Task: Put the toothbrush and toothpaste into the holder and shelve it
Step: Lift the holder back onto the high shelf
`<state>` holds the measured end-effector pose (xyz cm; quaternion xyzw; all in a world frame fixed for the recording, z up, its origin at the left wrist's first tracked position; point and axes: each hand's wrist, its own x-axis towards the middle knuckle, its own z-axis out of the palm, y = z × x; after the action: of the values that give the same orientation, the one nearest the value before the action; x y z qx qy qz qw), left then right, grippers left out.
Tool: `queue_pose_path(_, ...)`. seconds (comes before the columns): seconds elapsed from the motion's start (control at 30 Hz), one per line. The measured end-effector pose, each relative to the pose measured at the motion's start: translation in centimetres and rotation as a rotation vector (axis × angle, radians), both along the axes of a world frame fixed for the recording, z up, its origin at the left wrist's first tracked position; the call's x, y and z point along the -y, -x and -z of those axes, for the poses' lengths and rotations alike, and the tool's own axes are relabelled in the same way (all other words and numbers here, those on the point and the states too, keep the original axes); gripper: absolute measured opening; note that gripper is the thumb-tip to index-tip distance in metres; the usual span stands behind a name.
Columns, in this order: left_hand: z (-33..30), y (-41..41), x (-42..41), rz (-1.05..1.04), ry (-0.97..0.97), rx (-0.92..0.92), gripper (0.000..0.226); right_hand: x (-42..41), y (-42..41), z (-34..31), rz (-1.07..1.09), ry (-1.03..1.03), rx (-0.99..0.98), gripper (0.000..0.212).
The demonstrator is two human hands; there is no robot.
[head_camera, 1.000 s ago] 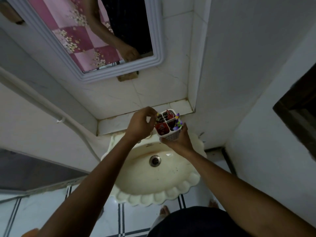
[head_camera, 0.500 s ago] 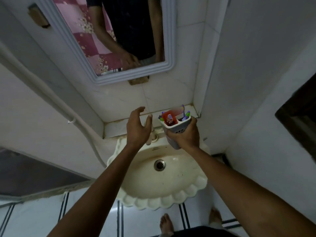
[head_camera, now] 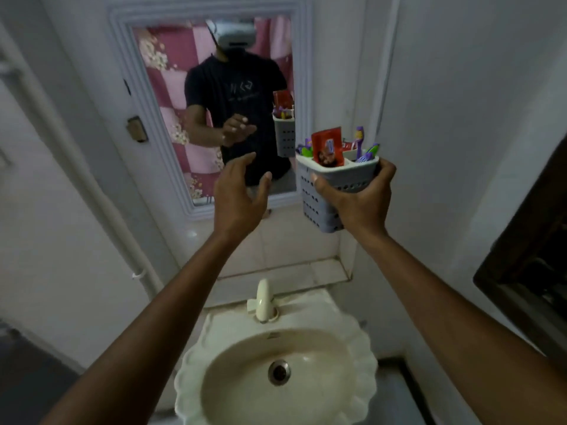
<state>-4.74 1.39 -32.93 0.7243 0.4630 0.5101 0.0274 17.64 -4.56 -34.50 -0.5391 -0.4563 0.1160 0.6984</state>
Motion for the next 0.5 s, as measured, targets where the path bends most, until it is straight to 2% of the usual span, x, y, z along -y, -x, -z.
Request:
queue_pose_path(0.1,-4.9,-0.8,-0.7,0.013,-0.076,0.037,0.054,-0.6,-1.0,-5.9,0.025,-0.094,0.019,0.108)
queue_pose_path(0.23,-11.4,-2.2,-1.5,0.028,-0.243,0.029,0.044,-1.0,-2.4,-13.8,0.058,-0.222,0.035,0.103)
queue_pose_path(0.37,-18.1,-3.5,-2.0,-0.055,-0.333,-0.040,0.046,-1.1,-3.4,-21.3,0.065,-0.334,0.064,0.104)
queue_pose_path(0.5,-25.3,-4.4,-2.7,-0.138,-0.515,-0.133,0.050,-1.2,-4.1,-28.2,0.063,-0.443,0.061,0.107)
